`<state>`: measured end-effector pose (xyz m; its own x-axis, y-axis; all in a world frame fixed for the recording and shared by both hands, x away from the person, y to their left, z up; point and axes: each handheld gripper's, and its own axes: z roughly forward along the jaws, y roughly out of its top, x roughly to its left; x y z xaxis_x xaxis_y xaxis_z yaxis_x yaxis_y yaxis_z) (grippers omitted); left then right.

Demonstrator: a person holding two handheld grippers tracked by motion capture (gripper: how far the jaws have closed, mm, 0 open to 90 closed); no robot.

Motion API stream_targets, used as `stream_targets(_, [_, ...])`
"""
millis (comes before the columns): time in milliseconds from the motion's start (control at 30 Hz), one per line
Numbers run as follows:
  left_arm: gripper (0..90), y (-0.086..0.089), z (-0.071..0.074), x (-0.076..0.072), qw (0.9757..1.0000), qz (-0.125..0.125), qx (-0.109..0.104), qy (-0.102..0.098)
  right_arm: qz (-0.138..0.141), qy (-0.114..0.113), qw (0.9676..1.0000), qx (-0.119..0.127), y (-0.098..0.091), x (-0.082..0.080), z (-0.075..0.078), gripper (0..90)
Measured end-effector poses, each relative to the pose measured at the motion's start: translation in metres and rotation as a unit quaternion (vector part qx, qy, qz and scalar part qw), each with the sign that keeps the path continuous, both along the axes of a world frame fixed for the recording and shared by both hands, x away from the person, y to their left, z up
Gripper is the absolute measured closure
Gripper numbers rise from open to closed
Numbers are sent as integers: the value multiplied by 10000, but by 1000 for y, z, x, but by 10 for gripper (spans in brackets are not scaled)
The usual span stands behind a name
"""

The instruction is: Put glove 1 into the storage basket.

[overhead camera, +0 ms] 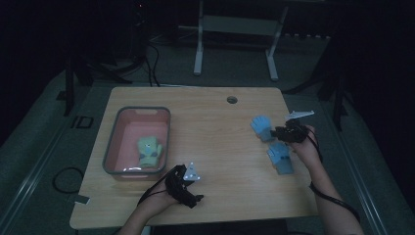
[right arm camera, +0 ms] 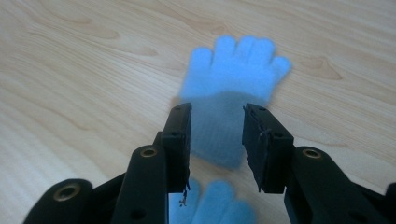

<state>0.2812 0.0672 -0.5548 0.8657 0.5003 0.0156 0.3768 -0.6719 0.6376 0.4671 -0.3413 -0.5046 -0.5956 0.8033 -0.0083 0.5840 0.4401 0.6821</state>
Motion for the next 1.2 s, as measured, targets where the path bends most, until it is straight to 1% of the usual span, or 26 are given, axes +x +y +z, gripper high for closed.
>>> stream_targets(33, [102, 0, 0, 0, 10000, 0, 3, -13, 39, -19, 10000, 17, 1, 2, -2, 622])
stream_targets(100, [102, 1, 0, 0, 10000, 4, -42, -30, 53, 30, 9999, 81, 4, 8, -5, 620])
stream_targets(133, [102, 1, 0, -1, 10000, 13, -58, -25, 51, 10, 10000, 30, 6, 11, -6, 620])
stream_targets(200, [102, 1, -1, -2, 10000, 16, -27, -47, 39, 51, 10000, 9, 11, 18, -10, 619])
stream_targets(233, [102, 1, -1, -2, 10000, 15, -16, -64, 23, 40, 10000, -46, 13, 21, -12, 619])
stream_targets(267, [102, 1, -1, -2, 10000, 15, -16, -64, 23, 40, 10000, -46, 13, 21, -12, 619])
stream_targets(300, [102, 2, -1, -2, 10000, -13, -32, -64, 76, 42, 9999, -102, 17, 28, -15, 616])
stream_targets(367, [102, 3, -2, -2, 10000, -40, -72, -53, 93, 50, 9999, -113, 19, 31, -16, 609])
stream_targets(400, [102, 3, -2, -2, 9999, -36, -80, -52, 160, 34, 9997, -171, 21, 34, -17, 609])
stream_targets(467, [102, 4, -2, -2, 10000, -18, -55, -76, 235, 104, 9992, -312, 26, 40, -21, 609])
stream_targets(500, [102, 5, -2, -1, 10000, -8, -75, -57, 252, 172, 9978, -596, 29, 44, -27, 609])
stream_targets(533, [102, 5, -2, -1, 9999, 3, -119, -45, 216, 279, 9970, -696, 30, 46, -31, 611])
stream_targets(567, [102, 6, -1, -1, 9999, -18, -118, -71, 194, 283, 9976, -608, 29, 46, -32, 623])
stream_targets(600, [102, 6, -1, -1, 9999, -18, -118, -71, 194, 283, 9976, -608, 29, 46, -32, 623])
stream_targets(633, [102, 7, -1, -2, 9999, -26, -116, -75, 129, 345, 9979, -541, 29, 47, -32, 640])
stream_targets(700, [102, 8, 0, -2, 9999, -26, -109, -88, 115, 344, 9980, -520, 29, 46, -33, 653])
stream_targets(733, [102, 10, -1, -1, 9999, 6, -107, -69, 79, 378, 9978, -534, 31, 45, -33, 717])
stream_targets(767, [102, 10, -1, -1, 9999, 12, -86, -81, 56, 392, 9978, -538, 32, 45, -32, 745])
stream_targets(800, [102, 11, -1, -1, 9999, 10, -78, -85, 6, 460, 9975, -531, 34, 45, -32, 779])
stream_targets(867, [102, 11, -1, -1, 9999, 10, -84, -74, -168, 597, 9967, -521, 37, 44, -30, 816])
stream_targets(933, [102, 9, -1, -1, 9999, -3, -82, -69, -278, 681, 9958, -538, 40, 44, -29, 832])
stream_targets(1000, [102, 8, -2, -2, 10000, -22, -41, -69, -330, 702, 9951, -618, 42, 43, -28, 846])
stream_targets(1067, [102, 7, -2, -2, 9999, -18, -32, -110, -503, 764, 9943, -543, 43, 42, -25, 858])
stream_targets(1100, [103, 8, -2, -2, 9999, -18, -46, -139, -464, 790, 9943, -545, 44, 41, -24, 860])
stream_targets(1167, [106, 8, -2, -2, 9999, 5, -86, -134, -483, 776, 9944, -539, 47, 37, -21, 864])
stream_targets(1200, [106, 9, -1, -2, 9999, 8, -77, -132, -461, 758, 9943, -590, 48, 35, -19, 868])
